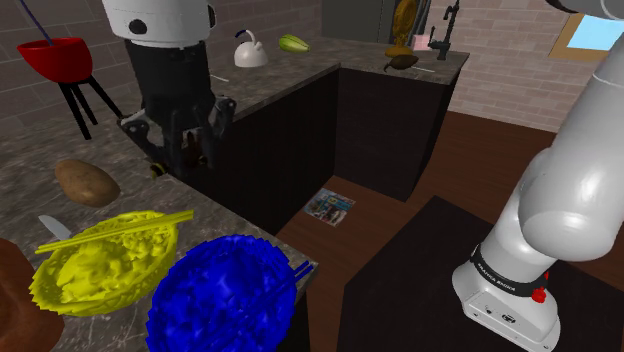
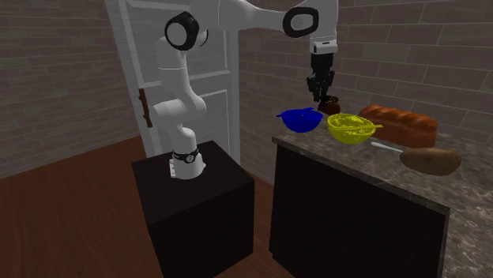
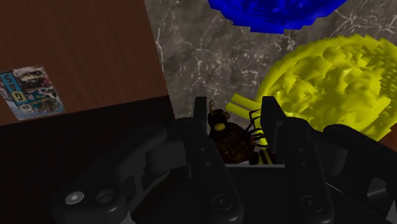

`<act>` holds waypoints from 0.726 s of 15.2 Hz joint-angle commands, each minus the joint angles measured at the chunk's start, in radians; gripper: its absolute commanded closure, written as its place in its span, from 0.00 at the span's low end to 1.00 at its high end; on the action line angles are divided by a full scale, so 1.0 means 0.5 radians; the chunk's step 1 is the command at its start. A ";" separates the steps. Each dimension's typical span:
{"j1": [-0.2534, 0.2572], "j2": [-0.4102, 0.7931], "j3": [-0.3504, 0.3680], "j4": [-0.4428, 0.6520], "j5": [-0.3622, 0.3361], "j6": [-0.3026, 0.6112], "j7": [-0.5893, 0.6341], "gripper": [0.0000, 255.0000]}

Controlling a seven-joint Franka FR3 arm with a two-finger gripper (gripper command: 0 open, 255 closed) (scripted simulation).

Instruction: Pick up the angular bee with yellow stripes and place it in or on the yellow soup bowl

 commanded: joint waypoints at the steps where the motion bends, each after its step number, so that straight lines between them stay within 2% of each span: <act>1: 0.076 0.207 0.057 0.205 -0.156 -0.047 0.148 1.00; 3: 0.191 0.415 0.076 0.429 -0.310 -0.116 0.269 1.00; 6: 0.422 0.736 0.060 0.829 -0.529 -0.260 0.408 1.00; 8: 0.615 0.966 0.023 1.167 -0.666 -0.392 0.464 1.00; 11: 0.960 1.346 -0.072 1.830 -0.846 -0.655 0.467 1.00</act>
